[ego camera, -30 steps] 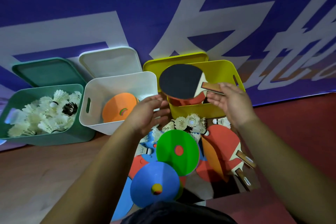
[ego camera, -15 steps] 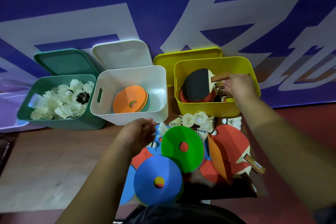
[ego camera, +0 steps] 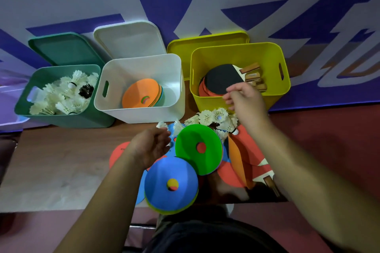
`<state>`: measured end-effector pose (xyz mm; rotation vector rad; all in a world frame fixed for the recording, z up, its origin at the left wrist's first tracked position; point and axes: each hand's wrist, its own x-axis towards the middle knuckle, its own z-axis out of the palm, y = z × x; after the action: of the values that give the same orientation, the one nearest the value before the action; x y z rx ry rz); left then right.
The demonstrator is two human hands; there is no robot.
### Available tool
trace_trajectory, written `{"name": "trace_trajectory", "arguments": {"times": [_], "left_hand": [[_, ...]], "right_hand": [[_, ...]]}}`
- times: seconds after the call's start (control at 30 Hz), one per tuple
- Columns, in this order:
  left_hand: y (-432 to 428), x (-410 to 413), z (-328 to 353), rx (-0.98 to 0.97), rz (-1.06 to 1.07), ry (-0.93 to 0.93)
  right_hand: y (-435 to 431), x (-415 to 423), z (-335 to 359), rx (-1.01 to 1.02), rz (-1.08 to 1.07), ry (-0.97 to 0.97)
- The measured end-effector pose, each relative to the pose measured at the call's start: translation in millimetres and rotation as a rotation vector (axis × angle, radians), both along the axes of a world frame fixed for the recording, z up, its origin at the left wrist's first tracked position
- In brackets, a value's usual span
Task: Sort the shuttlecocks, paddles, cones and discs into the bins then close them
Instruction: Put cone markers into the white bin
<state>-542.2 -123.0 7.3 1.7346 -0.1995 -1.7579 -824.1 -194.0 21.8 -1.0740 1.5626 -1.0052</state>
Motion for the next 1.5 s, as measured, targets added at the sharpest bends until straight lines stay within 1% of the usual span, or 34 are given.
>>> {"name": "trace_trajectory", "arguments": {"times": [0.07,0.13,0.2,0.27,0.33,0.4,0.5,0.6,0.7,0.8,0.87,1.03,1.2,1.3,1.37,1.5], "left_hand": [[1,5,-10,0.004,-0.026,-0.071],[5,9,-17,-0.004,-0.011,-0.095],[12,13,-21,-0.009,0.005,-0.107],[22,18,-26,-0.003,-0.028,-0.271],[34,29,-35,0.01,-0.104,-0.461],[44,40,-50,0.055,-0.204,-0.596],[58,41,-60,0.118,-0.353,-0.672],[69,47,-77,0.172,-0.454,-0.742],[77,56,-87,0.195,-0.513,-0.764],[87,63,-88,0.15,-0.584,-0.8],[93,69,-93,0.127,-0.591,-0.805],[105,75,-103,0.108,-0.607,-0.734],[112,75,-107,0.083,-0.536,-0.614],[114,83,-101,0.054,-0.379,-0.45],[114,90,-94,0.017,-0.31,-0.367],[110,106,-80,-0.073,-0.193,-0.358]], "right_hand": [[14,10,-12,0.056,0.103,0.061],[27,16,-29,0.076,0.227,0.195],[38,17,-46,0.015,0.317,0.382],[45,18,-62,-0.062,0.395,0.539],[48,20,-73,-0.075,0.472,0.675],[49,24,-81,-0.061,0.504,0.78],[48,29,-90,-0.006,0.557,0.907],[45,35,-93,0.045,0.605,0.968],[44,40,-97,0.084,0.62,1.004],[45,47,-101,0.116,0.638,1.012],[47,52,-103,0.114,0.653,1.011],[53,59,-105,0.089,0.673,0.959],[58,58,-104,0.086,0.642,0.9],[60,58,-104,0.118,0.634,0.83],[60,60,-103,0.121,0.636,0.775],[61,65,-98,0.129,0.567,0.649]]}}
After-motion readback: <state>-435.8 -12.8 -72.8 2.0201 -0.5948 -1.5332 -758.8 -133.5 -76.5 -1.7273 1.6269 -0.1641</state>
